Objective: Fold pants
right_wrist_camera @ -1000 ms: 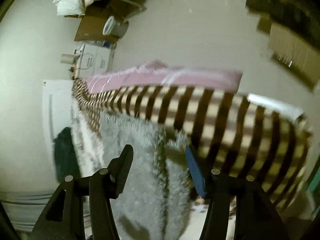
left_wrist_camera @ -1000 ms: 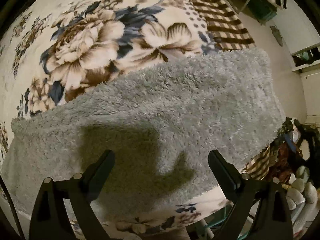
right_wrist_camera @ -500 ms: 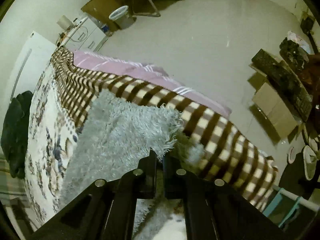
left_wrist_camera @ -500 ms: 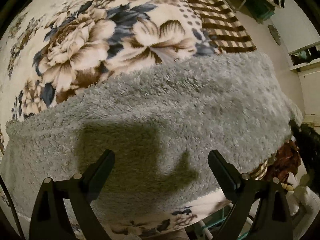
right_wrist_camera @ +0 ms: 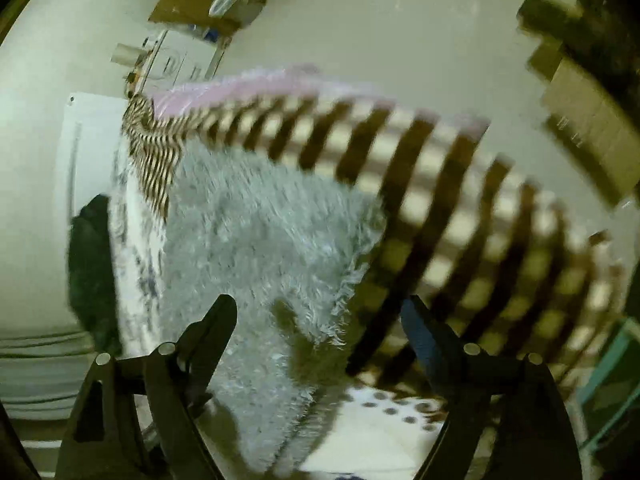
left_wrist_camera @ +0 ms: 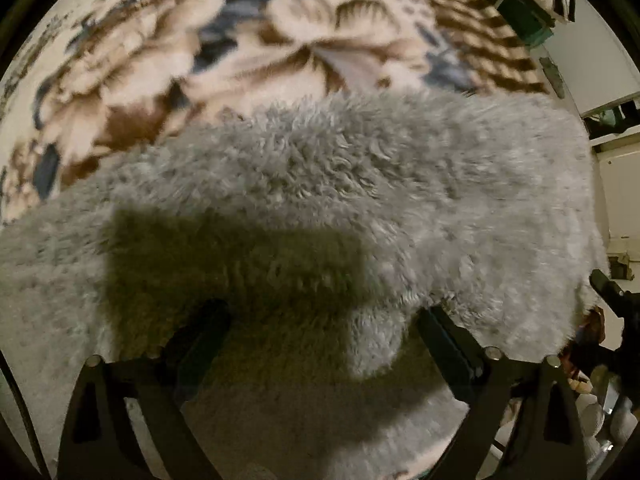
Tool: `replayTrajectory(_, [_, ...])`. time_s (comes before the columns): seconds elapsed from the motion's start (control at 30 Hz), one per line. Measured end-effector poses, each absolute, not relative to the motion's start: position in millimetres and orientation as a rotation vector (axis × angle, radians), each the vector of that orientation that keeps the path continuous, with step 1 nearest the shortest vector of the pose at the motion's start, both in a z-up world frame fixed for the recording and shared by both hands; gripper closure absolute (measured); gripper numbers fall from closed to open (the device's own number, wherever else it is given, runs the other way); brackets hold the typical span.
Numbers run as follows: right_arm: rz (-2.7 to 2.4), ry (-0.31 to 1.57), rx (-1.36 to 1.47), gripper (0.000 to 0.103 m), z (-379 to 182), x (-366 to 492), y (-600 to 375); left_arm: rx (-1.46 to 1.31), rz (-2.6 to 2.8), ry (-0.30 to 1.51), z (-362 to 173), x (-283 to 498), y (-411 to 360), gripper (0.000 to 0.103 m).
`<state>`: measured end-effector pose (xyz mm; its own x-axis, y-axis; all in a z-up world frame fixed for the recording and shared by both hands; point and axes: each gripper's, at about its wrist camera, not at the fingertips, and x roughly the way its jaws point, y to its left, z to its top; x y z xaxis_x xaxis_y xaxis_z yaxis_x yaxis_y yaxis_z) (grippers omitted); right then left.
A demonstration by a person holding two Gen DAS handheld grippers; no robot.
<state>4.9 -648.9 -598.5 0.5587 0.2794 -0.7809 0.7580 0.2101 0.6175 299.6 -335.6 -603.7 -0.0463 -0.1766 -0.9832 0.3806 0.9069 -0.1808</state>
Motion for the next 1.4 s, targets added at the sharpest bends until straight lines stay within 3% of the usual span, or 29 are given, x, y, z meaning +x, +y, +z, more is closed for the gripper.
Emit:
replayTrajectory(0.1, [-0.415, 0.947, 1.336, 0.026, -606, 13, -648, 0.179, -0.461, 1.558, -616, 304, -338, 0.0])
replayTrajectory(0.27, [-0.57, 0.923, 1.176, 0.028, -563, 6, -654, 0.232, -0.446, 1.58, -622, 308, -345, 0.0])
replayTrajectory(0.3, [-0.593, 0.918, 1.141, 0.053, -556, 4, -654, 0.232, -0.446, 1.595, -620, 309, -345, 0.0])
replayTrajectory(0.33, [-0.62, 0.94, 1.104, 0.094, -549, 4, -655, 0.217, -0.448, 1.6, -615, 311, -346, 0.0])
replayTrajectory(0.57, [-0.637, 0.968, 0.919, 0.093, -511, 22, -666, 0.096, -0.427, 1.514, -555, 313, -321, 0.0])
replayTrajectory(0.63, [-0.609, 1.123, 0.914, 0.081, -527, 37, -677, 0.094, -0.402, 1.489, -545, 308, -306, 0.0])
replayTrajectory(0.77, [-0.629, 1.188, 0.936, 0.08, -518, 45, -683, 0.095, -0.34, 1.492, -542, 303, -281, 0.0])
replayTrajectory(0.9, [-0.524, 1.166, 0.915, 0.044, -497, 92, -681, 0.097, -0.294, 1.461, -541, 322, -264, 0.0])
replayTrajectory(1.07, [-0.385, 1.363, 0.736, 0.041, -533, 201, -679, 0.119, -0.324, 1.432, -550, 358, -294, 0.0])
replayTrajectory(1.1, [-0.377, 1.421, 0.694, 0.043, -544, 214, -676, 0.13, -0.331, 1.424, -550, 363, -299, 0.0])
replayTrajectory(1.13, [-0.39, 1.45, 0.635, 0.07, -550, 225, -672, 0.136, -0.342, 1.414, -548, 366, -305, 0.0])
replayTrajectory(1.17, [-0.393, 1.45, 0.567, 0.09, -549, 233, -667, 0.136, -0.346, 1.408, -545, 368, -305, 0.0])
replayTrajectory(1.2, [-0.403, 1.449, 0.505, 0.094, -545, 238, -661, 0.139, -0.35, 1.398, -543, 370, -308, 0.0])
replayTrajectory(1.4, [-0.396, 1.278, 0.357, 0.095, -493, 254, -643, 0.107, -0.353, 1.404, -536, 366, -299, 0.0])
